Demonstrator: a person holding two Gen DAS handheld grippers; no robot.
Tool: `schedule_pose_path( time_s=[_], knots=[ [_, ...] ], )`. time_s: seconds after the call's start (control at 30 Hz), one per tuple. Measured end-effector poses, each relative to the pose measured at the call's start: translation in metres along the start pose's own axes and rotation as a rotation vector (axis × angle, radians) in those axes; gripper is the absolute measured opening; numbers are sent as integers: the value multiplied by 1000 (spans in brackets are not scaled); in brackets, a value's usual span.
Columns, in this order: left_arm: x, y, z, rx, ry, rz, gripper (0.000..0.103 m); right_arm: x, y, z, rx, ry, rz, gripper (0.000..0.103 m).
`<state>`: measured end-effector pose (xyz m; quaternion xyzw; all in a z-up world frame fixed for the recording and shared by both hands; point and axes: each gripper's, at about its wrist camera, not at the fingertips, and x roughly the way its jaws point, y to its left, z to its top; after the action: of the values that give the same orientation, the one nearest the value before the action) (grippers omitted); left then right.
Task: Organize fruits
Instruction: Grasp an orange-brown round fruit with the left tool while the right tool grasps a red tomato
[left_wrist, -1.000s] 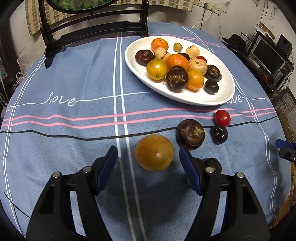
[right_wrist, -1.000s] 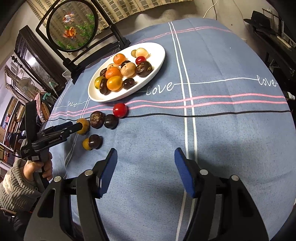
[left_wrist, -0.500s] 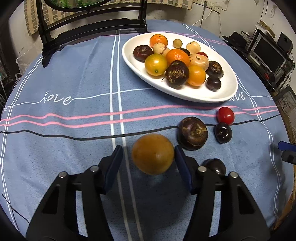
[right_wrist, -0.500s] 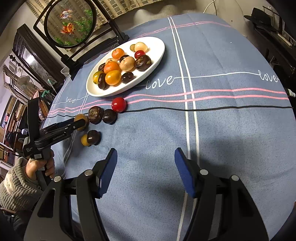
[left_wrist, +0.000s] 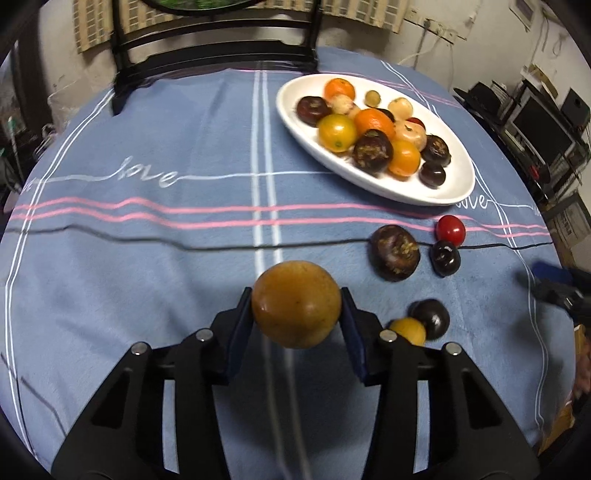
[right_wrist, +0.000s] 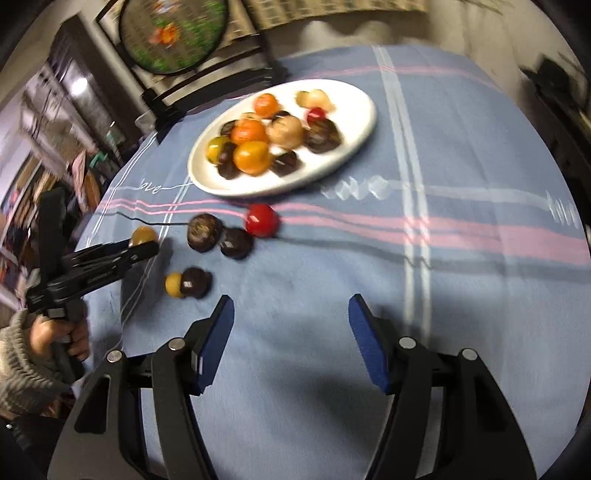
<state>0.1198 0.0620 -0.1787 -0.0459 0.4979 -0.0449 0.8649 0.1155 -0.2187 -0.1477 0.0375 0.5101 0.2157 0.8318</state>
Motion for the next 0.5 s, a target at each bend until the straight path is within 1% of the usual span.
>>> schedule_pose_path(
  time_s=[0.1, 0.13, 0.17, 0.2, 0.27, 0.33, 0.43, 0.5],
  knots=[
    [-9, 11, -10, -37, 1, 17, 46, 20, 16, 25, -85, -7, -1, 65],
    [-11, 15, -14, -53, 5, 19, 46, 27, 19, 32, -107, -9, -5, 63],
    [-12, 17, -17, -67, 8, 22, 46, 32, 21, 37, -119, -4, -2, 57],
    [-13, 20, -20, -83, 11, 27, 46, 39, 22, 42, -123, 9, 8, 54],
    [-14, 23, -24, -101, 15, 29, 46, 52, 22, 52, -117, 37, 37, 44],
    [-14, 23, -26, -109, 14, 38, 46, 64, 24, 58, -118, 57, 56, 38],
    [-16, 21, -27, -110, 9, 42, 46, 74, 30, 60, -128, 75, 65, 36],
    [-16, 19, -27, -110, 10, 44, 46, 78, 31, 65, -126, 66, 64, 36]
  ],
)
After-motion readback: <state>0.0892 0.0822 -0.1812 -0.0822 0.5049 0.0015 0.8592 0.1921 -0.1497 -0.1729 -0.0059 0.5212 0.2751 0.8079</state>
